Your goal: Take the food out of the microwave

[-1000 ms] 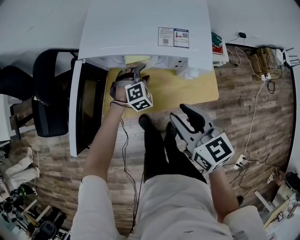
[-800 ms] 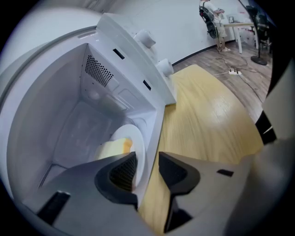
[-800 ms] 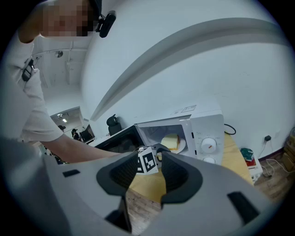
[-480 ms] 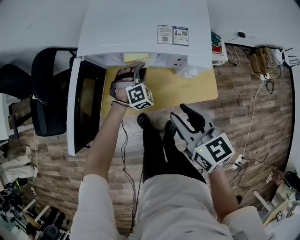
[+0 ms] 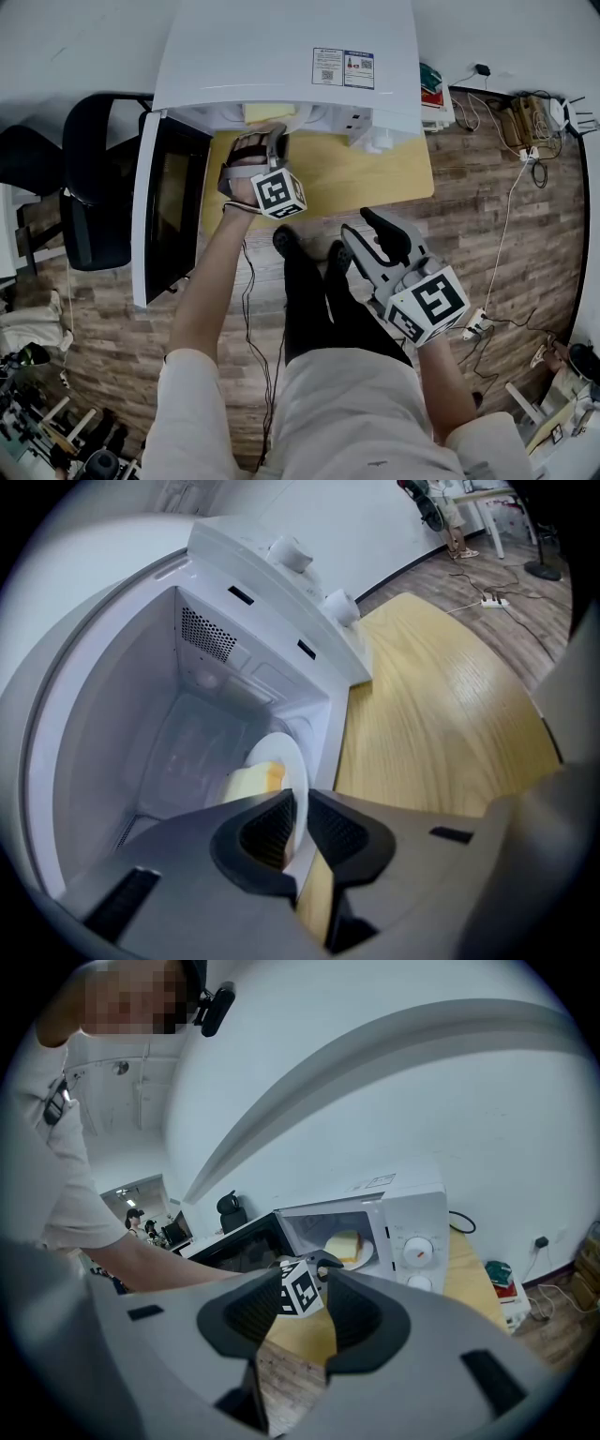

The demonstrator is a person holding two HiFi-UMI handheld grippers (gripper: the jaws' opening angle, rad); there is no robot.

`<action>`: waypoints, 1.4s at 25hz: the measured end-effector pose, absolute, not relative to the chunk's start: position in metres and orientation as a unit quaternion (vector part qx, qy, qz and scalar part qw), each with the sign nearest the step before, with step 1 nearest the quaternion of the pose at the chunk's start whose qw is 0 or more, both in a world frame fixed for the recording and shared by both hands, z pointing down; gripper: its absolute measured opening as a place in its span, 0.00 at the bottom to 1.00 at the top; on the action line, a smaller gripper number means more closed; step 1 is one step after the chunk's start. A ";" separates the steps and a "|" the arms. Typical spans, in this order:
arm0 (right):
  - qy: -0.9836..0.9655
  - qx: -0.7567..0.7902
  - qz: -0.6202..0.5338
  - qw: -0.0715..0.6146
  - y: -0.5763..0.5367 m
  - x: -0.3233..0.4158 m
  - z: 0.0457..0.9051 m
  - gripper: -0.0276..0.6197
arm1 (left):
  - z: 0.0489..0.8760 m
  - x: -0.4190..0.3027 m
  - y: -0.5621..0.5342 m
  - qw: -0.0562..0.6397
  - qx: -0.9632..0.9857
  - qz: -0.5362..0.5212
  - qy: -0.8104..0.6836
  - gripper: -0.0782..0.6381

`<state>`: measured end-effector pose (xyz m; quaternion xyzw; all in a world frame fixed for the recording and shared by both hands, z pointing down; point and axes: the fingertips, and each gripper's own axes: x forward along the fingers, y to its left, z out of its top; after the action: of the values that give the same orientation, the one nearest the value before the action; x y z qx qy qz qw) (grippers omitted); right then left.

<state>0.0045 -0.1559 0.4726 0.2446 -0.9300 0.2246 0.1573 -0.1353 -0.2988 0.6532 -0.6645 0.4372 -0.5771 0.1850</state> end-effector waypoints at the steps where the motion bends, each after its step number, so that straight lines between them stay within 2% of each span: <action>1: -0.930 0.244 0.224 0.157 -0.156 0.005 0.473 0.25 | 0.653 -0.135 -0.298 0.187 -0.664 -0.577 0.438 0.17; 7: -0.933 0.238 0.222 0.156 -0.152 0.007 0.470 0.25 | 0.651 -0.133 -0.288 0.201 -0.652 -0.581 0.445 0.16; 19: -0.937 0.226 0.213 0.161 -0.150 0.011 0.468 0.25 | 0.625 -0.136 -0.286 0.283 -0.589 -0.580 0.487 0.13; 35: -0.945 0.212 0.193 0.157 -0.155 0.023 0.453 0.25 | 0.602 -0.132 -0.265 0.323 -0.548 -0.588 0.500 0.13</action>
<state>0.0226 -0.1553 0.4534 0.2121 -0.9450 0.1934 0.1566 -0.1315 -0.2652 0.6021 -0.5481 0.4998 -0.5875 0.3234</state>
